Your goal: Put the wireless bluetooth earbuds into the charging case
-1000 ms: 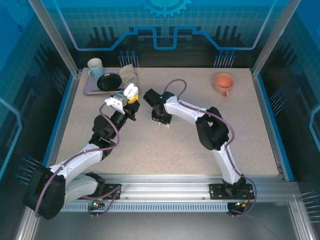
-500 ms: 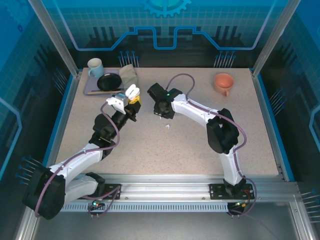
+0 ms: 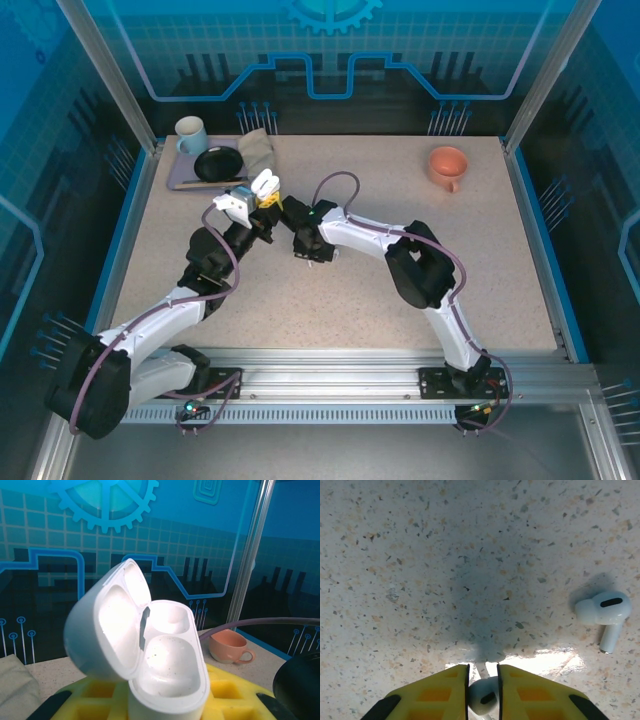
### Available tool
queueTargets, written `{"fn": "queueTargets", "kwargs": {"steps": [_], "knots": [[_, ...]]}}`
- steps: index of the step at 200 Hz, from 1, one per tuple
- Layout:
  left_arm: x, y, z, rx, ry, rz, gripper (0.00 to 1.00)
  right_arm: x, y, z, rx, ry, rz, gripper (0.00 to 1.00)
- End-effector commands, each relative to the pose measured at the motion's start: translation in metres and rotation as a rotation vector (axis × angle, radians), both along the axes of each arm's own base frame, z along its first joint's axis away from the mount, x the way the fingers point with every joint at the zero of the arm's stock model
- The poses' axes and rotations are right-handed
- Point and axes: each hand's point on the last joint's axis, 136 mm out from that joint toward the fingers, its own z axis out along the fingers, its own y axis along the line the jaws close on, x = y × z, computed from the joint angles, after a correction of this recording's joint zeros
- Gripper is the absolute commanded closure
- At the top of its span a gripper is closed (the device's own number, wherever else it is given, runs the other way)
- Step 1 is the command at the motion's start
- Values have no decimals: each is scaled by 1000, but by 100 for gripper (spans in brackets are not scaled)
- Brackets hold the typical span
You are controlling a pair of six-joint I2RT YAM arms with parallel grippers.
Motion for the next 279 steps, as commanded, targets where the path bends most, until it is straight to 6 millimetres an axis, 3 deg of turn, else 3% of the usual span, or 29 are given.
{"fn": "queueTargets", "kwargs": {"steps": [1,66,107,279], "knots": [[-2,3,24,-36,-56,-5,100,-13,-7,-18,-55,52,-8,80],[-4,4,24,-40,-58,-3,100,-22,-7,-35,-82,100,-7,72],[-4,4,25,-41,-60,-3,100,-26,-6,-31,-76,99,3,63],[-4,4,25,-46,-57,-3,100,-43,-8,-38,-85,125,74,64]]}}
